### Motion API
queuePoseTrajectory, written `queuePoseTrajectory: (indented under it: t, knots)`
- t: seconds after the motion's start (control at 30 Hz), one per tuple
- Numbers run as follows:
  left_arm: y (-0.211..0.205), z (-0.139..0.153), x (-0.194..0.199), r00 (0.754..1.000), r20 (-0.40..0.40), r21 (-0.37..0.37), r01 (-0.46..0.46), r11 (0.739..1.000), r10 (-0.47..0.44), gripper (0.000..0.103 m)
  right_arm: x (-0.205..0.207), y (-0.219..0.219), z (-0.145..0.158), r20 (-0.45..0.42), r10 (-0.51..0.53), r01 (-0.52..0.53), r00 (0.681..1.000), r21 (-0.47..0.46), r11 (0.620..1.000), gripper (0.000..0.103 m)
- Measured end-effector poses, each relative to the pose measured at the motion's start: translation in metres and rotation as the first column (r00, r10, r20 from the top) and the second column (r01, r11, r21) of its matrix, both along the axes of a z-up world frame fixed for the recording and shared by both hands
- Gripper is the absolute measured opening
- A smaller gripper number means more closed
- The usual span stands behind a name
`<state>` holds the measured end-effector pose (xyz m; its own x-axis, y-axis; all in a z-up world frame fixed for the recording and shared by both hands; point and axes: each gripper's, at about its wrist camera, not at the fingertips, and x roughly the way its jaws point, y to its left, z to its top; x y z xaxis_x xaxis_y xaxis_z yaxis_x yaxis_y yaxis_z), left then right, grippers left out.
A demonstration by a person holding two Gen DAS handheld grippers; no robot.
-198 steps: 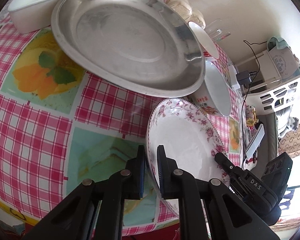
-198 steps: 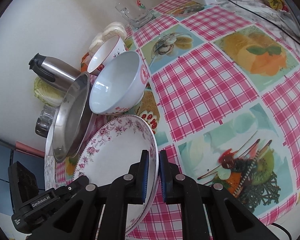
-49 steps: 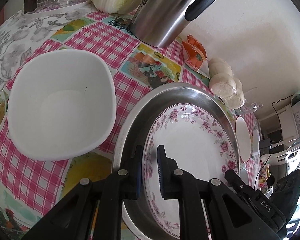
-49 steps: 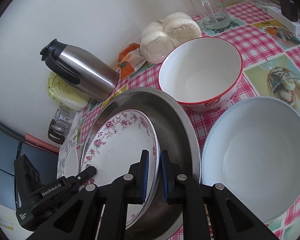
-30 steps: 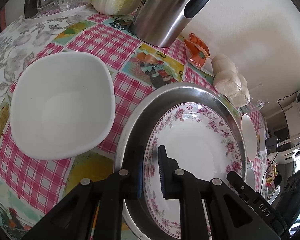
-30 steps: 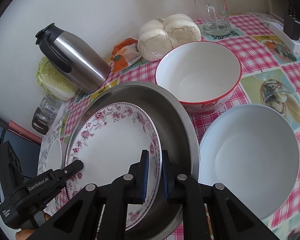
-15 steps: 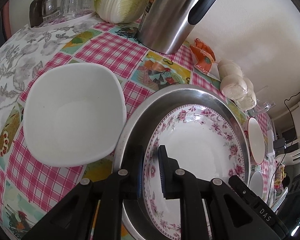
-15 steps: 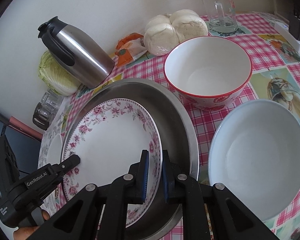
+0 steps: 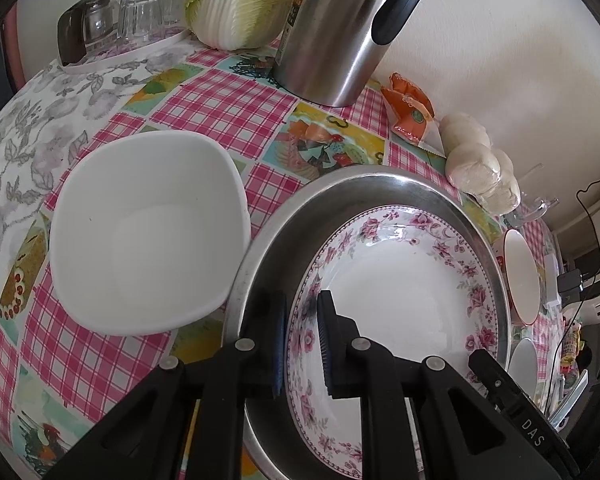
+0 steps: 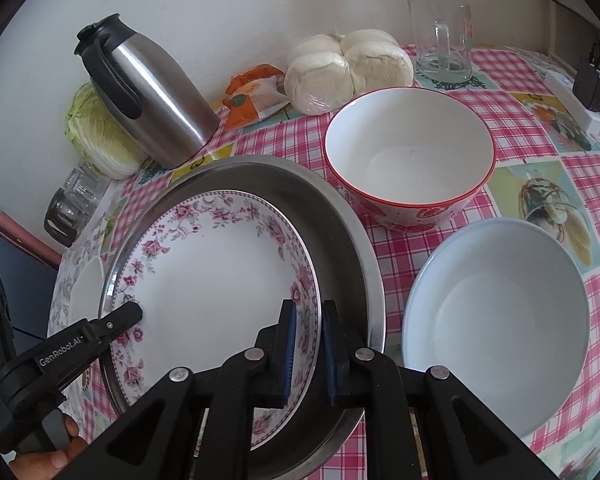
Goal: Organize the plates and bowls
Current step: 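Lower the floral plate flat into the steel basin with both grippers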
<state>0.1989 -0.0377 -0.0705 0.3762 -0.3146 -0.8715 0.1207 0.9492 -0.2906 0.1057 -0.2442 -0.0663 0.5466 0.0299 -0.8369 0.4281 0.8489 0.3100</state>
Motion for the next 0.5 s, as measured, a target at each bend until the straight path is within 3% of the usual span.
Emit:
queuePoseTrajectory:
  t: [0.23, 0.4, 0.5]
  knots:
    - [0.000, 0.000, 0.000, 1.000, -0.006, 0.003, 0.002, 1.000, -0.002, 0.016, -0.003, 0.006, 0.009, 0.003, 0.008, -0.008, 1.000, -0.066, 0.998, 0.020]
    - [-0.005, 0.006, -0.004, 1.000, -0.003, 0.005, 0.028, 1.000, -0.028, 0.033, -0.008, 0.009, 0.022, 0.025, 0.012, -0.010, 1.000, -0.098, 0.995, 0.020]
    - [-0.007, 0.010, -0.006, 0.999, 0.009, 0.030, 0.035, 0.999, -0.035, 0.037, -0.010, 0.011, 0.032, 0.047, 0.018, -0.012, 0.999, -0.119, 0.993, 0.020]
